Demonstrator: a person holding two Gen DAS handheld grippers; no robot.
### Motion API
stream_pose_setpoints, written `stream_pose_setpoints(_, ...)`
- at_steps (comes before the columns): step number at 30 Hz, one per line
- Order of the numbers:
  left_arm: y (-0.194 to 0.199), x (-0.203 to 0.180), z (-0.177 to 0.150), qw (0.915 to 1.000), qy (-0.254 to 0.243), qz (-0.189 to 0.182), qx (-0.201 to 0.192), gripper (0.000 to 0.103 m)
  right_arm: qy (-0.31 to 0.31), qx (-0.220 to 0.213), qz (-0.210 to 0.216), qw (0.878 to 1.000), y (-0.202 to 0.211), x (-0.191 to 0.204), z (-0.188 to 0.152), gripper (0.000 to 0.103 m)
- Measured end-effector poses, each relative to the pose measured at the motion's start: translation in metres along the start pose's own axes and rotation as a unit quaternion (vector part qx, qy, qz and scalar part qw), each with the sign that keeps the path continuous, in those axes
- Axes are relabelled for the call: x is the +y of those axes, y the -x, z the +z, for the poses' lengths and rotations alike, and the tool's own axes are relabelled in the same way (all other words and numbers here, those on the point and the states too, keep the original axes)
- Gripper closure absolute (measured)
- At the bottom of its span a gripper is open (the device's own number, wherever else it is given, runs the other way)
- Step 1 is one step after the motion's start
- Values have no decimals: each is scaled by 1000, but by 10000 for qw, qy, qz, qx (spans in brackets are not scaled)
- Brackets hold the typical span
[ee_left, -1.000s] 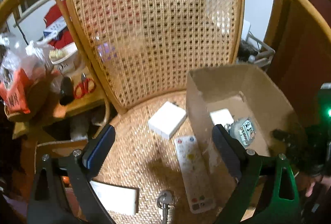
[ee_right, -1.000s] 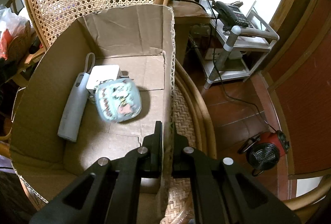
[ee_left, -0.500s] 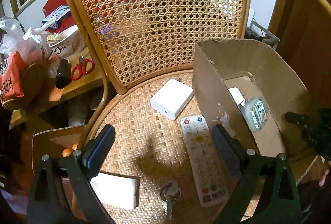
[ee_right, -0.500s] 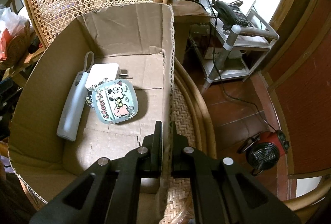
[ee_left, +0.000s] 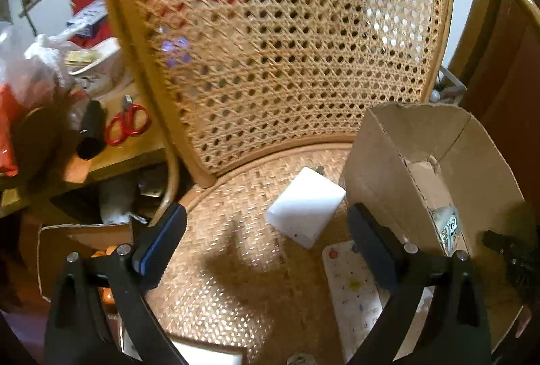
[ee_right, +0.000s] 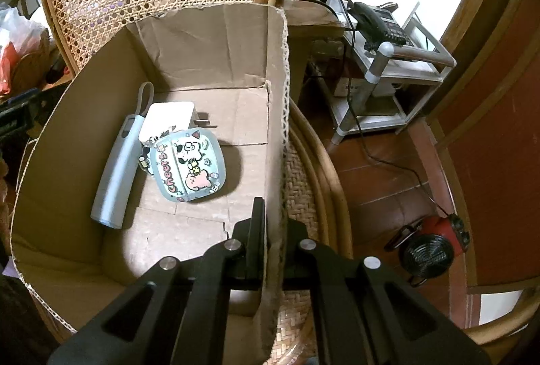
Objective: Organize rigid objects
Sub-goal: 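Move the left gripper back over the chair seat toward the white card, then grasp the white square adapter with the left gripper and lift it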
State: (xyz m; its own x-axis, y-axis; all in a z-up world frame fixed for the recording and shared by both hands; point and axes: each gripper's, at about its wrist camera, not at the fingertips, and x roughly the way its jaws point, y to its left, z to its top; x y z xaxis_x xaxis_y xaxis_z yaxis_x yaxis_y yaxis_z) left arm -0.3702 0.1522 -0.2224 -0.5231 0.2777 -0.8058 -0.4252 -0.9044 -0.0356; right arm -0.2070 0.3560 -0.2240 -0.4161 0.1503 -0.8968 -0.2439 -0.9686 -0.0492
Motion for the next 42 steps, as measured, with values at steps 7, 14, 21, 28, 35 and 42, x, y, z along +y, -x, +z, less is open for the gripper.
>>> stream_pose_setpoints(7,-38,-4,2,9989,-215,-155,392,8,9,2,-27,10000,2,1,2,97)
stream_pose_setpoints(14,-60,-7,1,9971,-298,-415,566,8,44,8,-61,10000,2,1,2,97)
stream_pose_setpoints(21,-83,-10,0,9954,-347,-431,784,8,40,5,-99,9999,0,1,1,95)
stream_pose_setpoints(28,-89,-16,1,9950,-433,-512,736,46,56,4,-88,9999,0,1,1,95)
stream_pose_setpoints(35,-83,-25,8,9952,-269,-538,772,50,47,7,-84,10000,0,1,2,95)
stream_pose_setpoints(42,-46,-29,20,9970,-338,-463,513,52,49,2,-81,10000,0,2,2,95)
